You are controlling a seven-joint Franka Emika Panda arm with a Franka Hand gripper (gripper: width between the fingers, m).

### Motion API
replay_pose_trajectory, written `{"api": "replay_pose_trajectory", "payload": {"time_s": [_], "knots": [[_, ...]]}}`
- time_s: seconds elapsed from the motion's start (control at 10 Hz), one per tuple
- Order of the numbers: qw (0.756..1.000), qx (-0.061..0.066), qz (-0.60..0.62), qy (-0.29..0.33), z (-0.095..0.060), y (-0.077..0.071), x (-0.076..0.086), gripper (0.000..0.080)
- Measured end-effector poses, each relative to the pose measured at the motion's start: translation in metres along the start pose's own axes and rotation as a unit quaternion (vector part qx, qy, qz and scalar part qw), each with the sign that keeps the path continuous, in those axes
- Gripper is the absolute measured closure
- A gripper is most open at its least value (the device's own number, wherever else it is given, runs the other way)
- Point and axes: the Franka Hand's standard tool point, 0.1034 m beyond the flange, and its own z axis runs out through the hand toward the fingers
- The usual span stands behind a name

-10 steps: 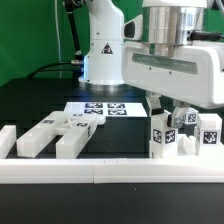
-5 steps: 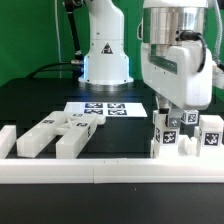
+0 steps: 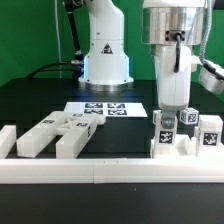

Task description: Assemble chair

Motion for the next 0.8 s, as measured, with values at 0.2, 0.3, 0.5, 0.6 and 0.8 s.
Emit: {"api": "replay_pose_trajectory", "payload": {"time_s": [0.2,0.3,0.5,0.6,0.8], "knots": [[1.0,-0.005,0.026,0.007,-0.0005,0.0026,0.0023,0.0507],[0.999,-0.009,0.046,0.01,-0.0003,0.0042,0.0046,0.0507],[0.997,-0.011,0.074,0.015,-0.0005,0.0061,0.0075,0.0505],[0.997,-0.012,0.075,0.017,-0.0007,0.0068,0.0089,0.0505],[0.998,-0.011,0.065,0.017,-0.0005,0.0065,0.0084,0.0426]]}}
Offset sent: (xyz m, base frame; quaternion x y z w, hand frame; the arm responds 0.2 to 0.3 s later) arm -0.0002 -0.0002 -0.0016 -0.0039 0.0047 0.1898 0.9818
